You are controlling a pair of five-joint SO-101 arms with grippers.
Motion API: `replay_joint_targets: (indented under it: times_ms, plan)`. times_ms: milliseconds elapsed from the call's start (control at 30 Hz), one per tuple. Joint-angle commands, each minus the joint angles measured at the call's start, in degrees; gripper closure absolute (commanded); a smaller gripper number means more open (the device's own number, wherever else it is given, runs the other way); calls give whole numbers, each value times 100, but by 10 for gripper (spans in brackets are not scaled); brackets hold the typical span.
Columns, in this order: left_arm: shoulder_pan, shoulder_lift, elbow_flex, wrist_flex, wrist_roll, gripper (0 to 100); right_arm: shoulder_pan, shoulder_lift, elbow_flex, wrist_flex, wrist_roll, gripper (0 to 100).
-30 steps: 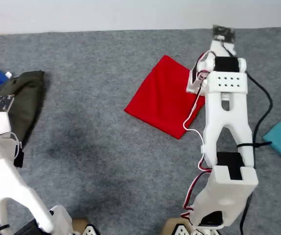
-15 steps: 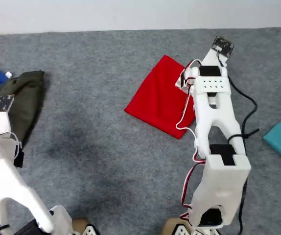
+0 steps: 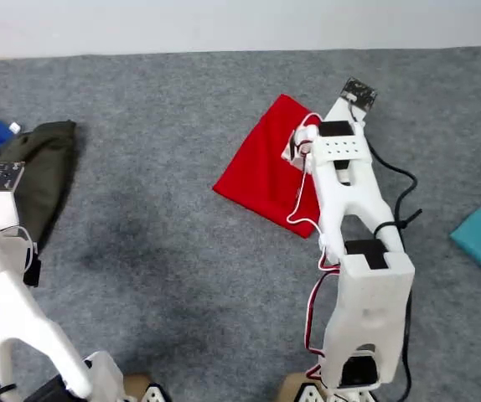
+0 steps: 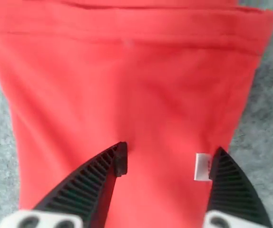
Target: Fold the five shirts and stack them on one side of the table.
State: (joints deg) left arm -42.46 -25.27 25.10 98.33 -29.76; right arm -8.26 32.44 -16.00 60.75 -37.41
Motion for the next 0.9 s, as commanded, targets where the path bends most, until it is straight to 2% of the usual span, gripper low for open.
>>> replay_joint_targets:
  times_ms: [0, 333, 567, 867]
  plan:
    - [44, -193, -40, 149, 44, 997, -48, -13, -35, -92, -79, 722]
    - [35, -193, -31, 167, 44, 997, -40, 347, -44, -110, -229, 721]
    - [35, -193, -31, 167, 44, 997, -13, 664, -44, -558, -193, 721]
    - [35, -193, -22, 167, 44, 997, -22, 752, -202, -453, -185, 726]
